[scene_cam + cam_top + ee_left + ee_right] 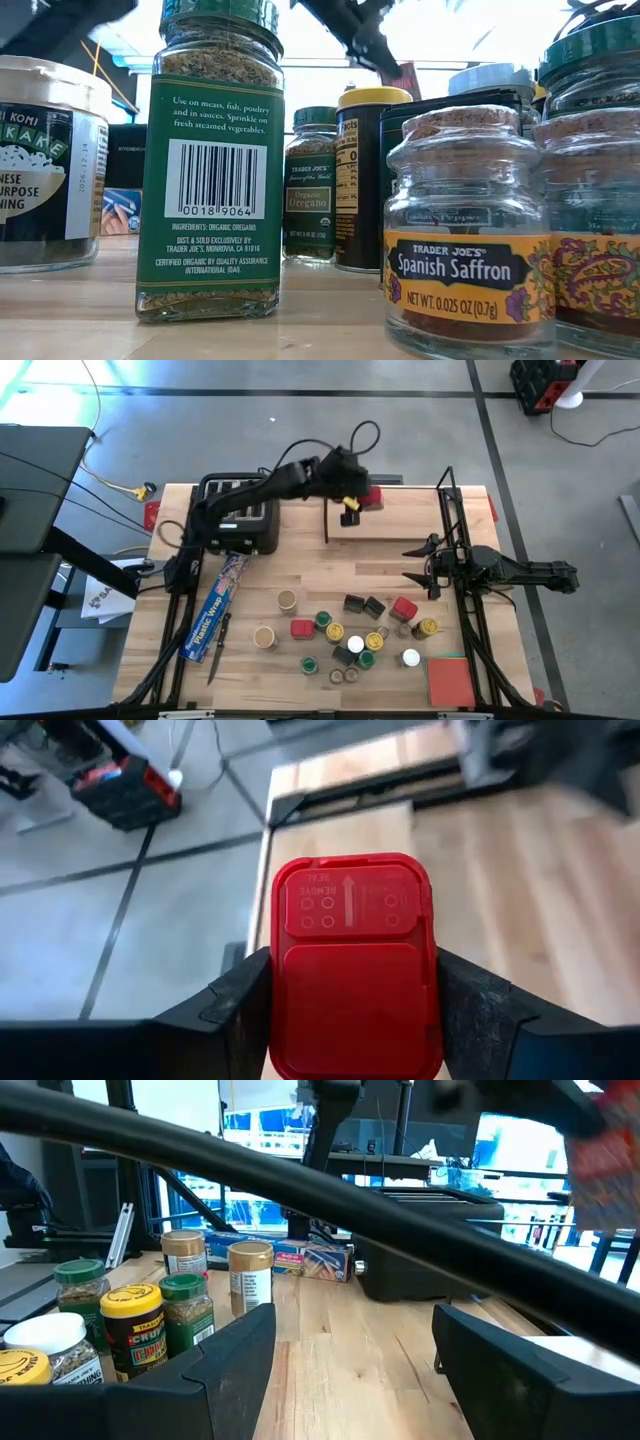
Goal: Shelf spices
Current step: Put the top left red seasoning can on the shelf
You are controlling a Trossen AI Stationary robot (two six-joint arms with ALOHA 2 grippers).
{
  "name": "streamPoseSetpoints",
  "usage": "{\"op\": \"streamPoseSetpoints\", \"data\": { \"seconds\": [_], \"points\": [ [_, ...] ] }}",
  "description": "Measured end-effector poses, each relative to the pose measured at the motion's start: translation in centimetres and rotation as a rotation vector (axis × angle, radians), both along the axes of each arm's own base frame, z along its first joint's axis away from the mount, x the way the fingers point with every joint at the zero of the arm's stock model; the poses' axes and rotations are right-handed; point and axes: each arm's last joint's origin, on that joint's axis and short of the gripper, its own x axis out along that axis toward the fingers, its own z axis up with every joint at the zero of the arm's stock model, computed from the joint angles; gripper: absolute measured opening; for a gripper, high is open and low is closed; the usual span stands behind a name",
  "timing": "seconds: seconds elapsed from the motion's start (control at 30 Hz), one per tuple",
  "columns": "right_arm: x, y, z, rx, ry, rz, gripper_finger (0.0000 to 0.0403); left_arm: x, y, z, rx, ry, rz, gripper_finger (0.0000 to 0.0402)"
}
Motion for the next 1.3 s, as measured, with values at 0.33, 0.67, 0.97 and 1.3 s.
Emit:
{"op": "streamPoseSetpoints", "data": {
  "seconds": [0.33,0.67,0.97,1.3],
  "points": [
    [0.0,0.0,0.0,0.000,0.000,0.001,0.0265,0.8,7.8,-7.3,-0.128,0.047,0.075,0.0211],
    [0.0,0.0,0.0,0.000,0.000,0.000,0.0265,1.8,9.0,-11.8,-0.081,0.154,0.081,0.0213],
    [0.0,0.0,0.0,0.000,0.000,0.000,0.0265,2.2,9.1,-12.8,-0.043,0.179,0.062,0.0249],
    [0.0,0.0,0.0,0.000,0.000,0.001,0.0265,2.4,9.8,-12.4,0.038,0.148,0.075,0.0253]
  ]
}}
